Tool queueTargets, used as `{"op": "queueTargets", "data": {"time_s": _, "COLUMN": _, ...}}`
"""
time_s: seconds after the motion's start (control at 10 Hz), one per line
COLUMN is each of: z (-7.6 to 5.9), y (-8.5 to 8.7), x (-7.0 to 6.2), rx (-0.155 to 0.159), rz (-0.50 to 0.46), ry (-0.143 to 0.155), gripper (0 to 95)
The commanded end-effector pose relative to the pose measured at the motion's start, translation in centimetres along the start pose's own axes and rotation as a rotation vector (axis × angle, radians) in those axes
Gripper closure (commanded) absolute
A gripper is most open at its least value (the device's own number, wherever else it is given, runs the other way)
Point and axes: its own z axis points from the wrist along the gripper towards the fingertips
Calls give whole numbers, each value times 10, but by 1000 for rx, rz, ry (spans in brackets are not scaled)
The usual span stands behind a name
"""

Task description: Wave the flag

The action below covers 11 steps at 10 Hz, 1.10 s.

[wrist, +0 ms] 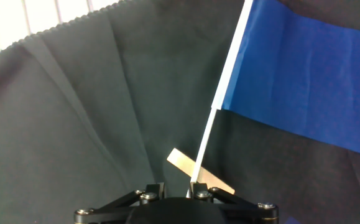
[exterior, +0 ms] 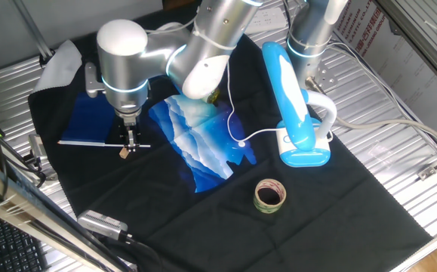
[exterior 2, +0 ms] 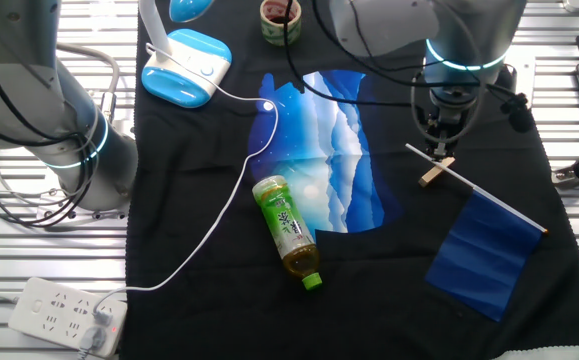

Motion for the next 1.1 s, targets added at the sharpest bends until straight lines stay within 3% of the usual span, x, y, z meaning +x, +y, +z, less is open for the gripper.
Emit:
{"op": "queueTargets", "data": {"time_s": 0.1, "z": 1, "y": 0, "x": 1, "rx": -2, "rz": 0, "ry": 19, "gripper": 760}}
{"op": "queueTargets", "data": {"time_s": 1.1, "z": 7, "y": -5, "x": 13, "rx": -5, "rz": -5, "ry": 31, "gripper": 760}}
